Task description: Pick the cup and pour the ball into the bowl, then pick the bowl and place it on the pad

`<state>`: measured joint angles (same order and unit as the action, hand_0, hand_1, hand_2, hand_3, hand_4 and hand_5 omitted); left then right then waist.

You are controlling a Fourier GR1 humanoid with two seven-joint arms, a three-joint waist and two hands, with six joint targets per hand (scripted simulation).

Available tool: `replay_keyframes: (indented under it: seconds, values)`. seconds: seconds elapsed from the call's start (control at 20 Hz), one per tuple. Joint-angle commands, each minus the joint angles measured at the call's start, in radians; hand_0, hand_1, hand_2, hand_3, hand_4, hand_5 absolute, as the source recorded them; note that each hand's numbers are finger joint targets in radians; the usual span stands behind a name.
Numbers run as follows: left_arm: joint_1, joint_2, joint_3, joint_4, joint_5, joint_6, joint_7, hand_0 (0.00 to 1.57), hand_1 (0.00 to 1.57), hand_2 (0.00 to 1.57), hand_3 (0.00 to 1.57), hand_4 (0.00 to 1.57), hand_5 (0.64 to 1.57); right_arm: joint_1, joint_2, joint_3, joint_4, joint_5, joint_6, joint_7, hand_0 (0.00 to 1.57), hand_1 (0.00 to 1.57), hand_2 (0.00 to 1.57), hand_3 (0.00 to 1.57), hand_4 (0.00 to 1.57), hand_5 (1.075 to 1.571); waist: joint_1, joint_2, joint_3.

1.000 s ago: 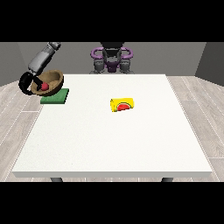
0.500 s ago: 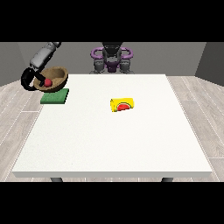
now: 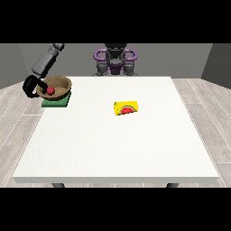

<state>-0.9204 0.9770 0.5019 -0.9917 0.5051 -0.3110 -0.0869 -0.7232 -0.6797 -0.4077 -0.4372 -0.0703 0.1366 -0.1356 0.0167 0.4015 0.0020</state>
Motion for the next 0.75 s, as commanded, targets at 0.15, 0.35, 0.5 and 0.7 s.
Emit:
replay_keyframes:
  seconds: [0.15, 0.35, 0.5, 0.7]
  values:
    - [0.038, -0.009, 0.016, -0.101, 0.043, 0.020, 0.035, 0.00, 0.00, 0.00, 0.00, 0.00, 1.516, -0.010, -0.095, -0.074, 0.080, -0.039, -0.020, -0.013, 0.74, 0.74, 0.69, 1.05, 0.00, 1.538, 0.029, 0.030, 0.0003]
    - [0.027, 0.042, 0.043, -0.025, 0.053, -0.023, 0.011, 0.00, 0.00, 0.00, 0.00, 0.00, 1.514, -0.033, -0.119, -0.061, 0.057, -0.033, -0.009, 0.018, 0.68, 0.68, 0.56, 0.95, 0.00, 1.531, 0.012, 0.047, -0.0010]
    - [0.043, 0.008, 0.029, -0.072, 0.061, 0.000, 0.020, 0.00, 0.00, 0.00, 0.00, 0.00, 1.515, -0.073, -0.156, -0.075, 0.069, -0.048, 0.008, 0.054, 0.42, 0.42, 0.47, 0.59, 0.00, 1.500, 0.021, 0.030, -0.0007]
    - [0.077, 0.012, 0.022, 0.024, 0.017, -0.027, -0.044, 0.00, 0.00, 0.00, 0.00, 0.00, 1.515, -0.110, -0.222, -0.079, 0.032, -0.075, 0.099, 0.152, 0.13, 0.13, 0.28, 0.38, 0.00, 1.467, -0.015, -0.022, -0.0029]
